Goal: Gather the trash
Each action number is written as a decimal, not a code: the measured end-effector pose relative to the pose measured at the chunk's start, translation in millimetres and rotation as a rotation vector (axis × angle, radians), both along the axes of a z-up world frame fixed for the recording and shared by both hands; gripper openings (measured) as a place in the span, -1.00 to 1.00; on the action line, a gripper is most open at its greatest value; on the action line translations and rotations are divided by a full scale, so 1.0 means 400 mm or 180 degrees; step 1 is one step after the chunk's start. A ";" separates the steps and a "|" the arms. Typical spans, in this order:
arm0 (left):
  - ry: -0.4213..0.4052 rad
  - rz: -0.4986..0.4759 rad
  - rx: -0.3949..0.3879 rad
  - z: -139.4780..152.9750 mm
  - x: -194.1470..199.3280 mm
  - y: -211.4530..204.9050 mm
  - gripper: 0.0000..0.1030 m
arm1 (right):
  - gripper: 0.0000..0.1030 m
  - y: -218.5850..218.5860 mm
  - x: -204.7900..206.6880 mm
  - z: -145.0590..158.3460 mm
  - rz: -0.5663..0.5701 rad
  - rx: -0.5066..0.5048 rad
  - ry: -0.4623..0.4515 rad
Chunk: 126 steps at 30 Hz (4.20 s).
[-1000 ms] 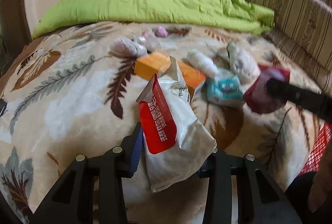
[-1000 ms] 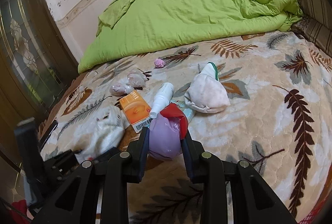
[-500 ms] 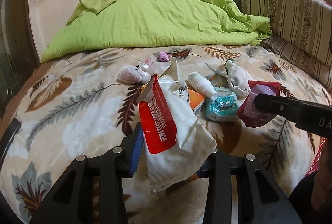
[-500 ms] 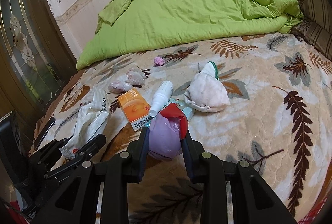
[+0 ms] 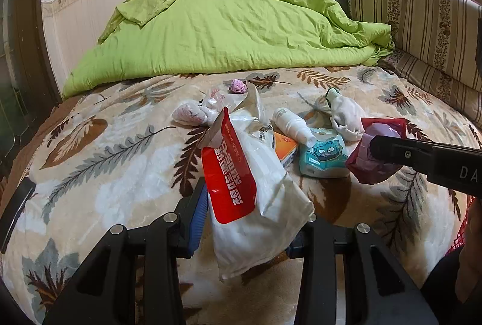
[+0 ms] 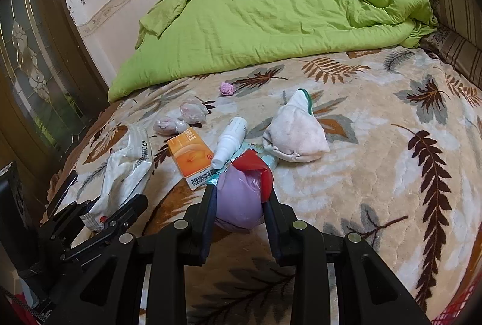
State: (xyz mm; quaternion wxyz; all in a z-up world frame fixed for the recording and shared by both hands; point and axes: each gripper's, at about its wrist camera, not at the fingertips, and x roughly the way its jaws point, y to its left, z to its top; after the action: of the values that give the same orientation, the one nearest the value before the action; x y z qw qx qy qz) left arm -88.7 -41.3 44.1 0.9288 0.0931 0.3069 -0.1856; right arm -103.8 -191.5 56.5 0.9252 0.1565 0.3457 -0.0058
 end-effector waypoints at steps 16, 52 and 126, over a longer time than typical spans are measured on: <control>0.0009 0.0004 -0.0043 0.005 0.001 0.003 -0.24 | -0.37 0.000 0.000 -0.005 -0.0087 -0.0142 0.0062; 0.0024 0.0004 -0.0061 0.004 0.001 0.003 -0.24 | -0.37 0.051 0.002 0.000 -0.0191 -0.0660 0.0130; 0.0024 -0.0013 -0.0068 0.002 -0.004 0.000 -0.24 | -0.36 0.065 0.000 0.004 -0.0201 -0.0748 0.0136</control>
State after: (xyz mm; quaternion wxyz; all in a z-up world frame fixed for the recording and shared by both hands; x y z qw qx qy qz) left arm -90.4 -41.3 45.0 0.9282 0.0831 0.3081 -0.1912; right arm -103.8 -165.5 58.0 0.9289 0.0577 0.3571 -0.0787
